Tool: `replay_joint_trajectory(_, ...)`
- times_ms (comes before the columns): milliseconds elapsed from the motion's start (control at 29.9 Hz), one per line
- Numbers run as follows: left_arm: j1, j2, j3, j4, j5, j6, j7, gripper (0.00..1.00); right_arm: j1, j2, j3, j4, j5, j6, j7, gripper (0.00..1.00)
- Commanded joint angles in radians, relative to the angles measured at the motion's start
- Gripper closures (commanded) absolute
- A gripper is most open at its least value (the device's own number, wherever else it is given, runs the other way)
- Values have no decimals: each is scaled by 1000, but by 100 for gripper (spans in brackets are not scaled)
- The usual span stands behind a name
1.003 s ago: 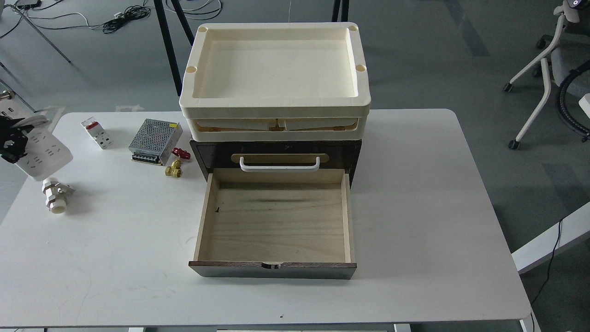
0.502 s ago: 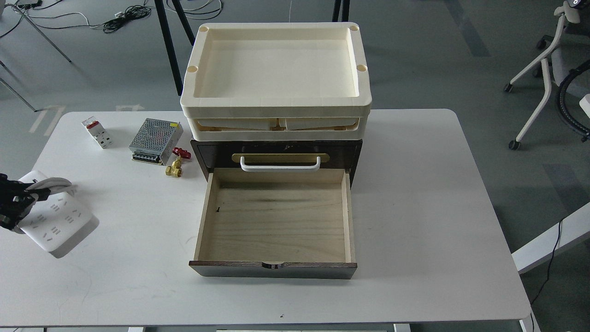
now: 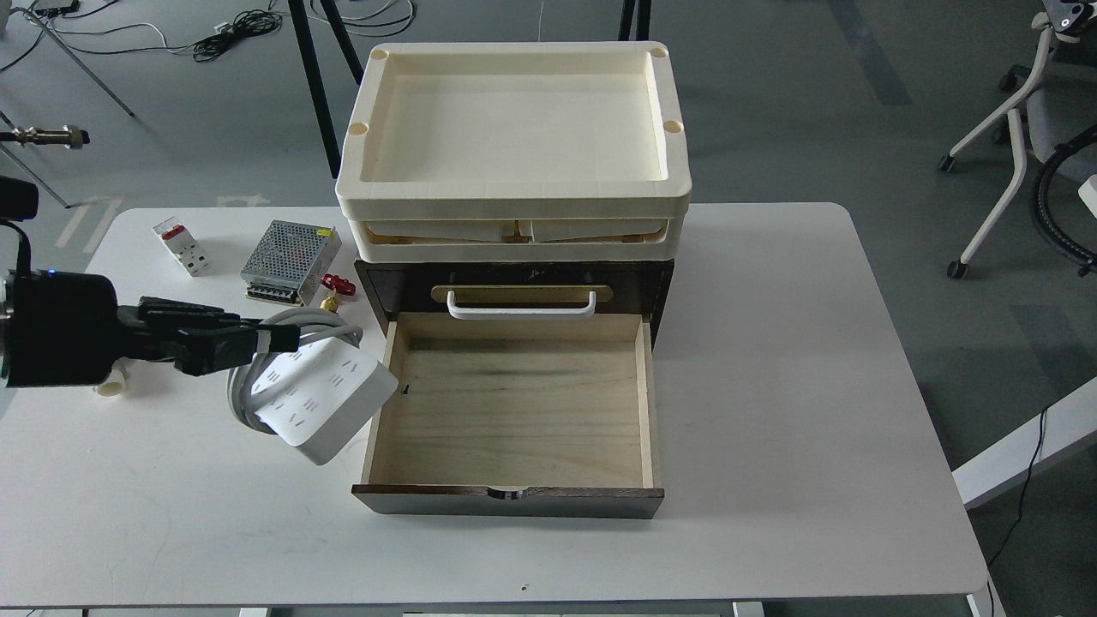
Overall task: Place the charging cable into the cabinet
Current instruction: 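Carry the power strip with the left gripper into the open drawer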
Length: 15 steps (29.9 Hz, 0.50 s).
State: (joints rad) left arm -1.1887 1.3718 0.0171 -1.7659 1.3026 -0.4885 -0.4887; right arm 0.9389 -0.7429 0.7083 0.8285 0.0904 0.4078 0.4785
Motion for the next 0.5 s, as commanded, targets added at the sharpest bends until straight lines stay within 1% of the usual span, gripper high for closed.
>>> replay_joint_trajectory(0,6,-118,-12,0,-55,0,0,89,0,-1,3,0,0,-1,-1,1)
replay_joint_trajectory(100,24,-198,-9,5,-120,0,0,89,0,-9,3,-2,0,-1,-1,1)
replay_joint_trajectory(201,93,-284,-16,29,-146,0,0,89,-2,-19,5,-2,0,-1,-1,1)
replay_joint_trajectory(334,145,-430,-16,123,-152,0,0,89,-17,-21,5,-2,0,-1,-1,1)
replay_joint_trajectory(468,179,-549,-16,255,-169,0,0,89,-17,-21,5,-2,0,-1,-1,1)
